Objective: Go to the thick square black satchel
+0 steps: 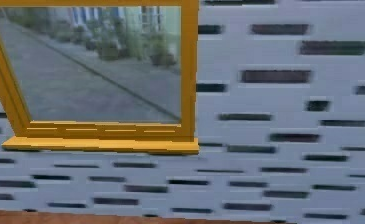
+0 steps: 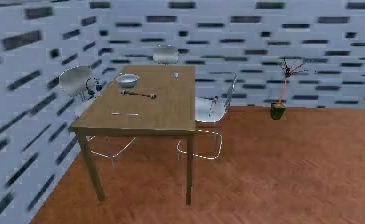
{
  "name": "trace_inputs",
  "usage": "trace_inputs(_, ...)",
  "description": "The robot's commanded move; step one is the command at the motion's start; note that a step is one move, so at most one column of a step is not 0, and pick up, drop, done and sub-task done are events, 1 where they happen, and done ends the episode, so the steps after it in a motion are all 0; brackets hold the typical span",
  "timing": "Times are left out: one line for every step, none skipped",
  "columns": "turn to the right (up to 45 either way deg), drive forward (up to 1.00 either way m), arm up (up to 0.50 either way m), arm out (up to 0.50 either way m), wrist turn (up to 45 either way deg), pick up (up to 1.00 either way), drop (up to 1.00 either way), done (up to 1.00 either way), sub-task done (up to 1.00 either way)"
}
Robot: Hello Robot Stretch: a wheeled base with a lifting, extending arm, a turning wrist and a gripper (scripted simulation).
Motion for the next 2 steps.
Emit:
trace_inputs(0.0,0.05,0.00,0.00,0.0,0.00,0.00,0.00,0.00)
trace_inputs(-45.0,0.00,0.00,0.00,0.0,0.00,0.00,0.00,0.00)
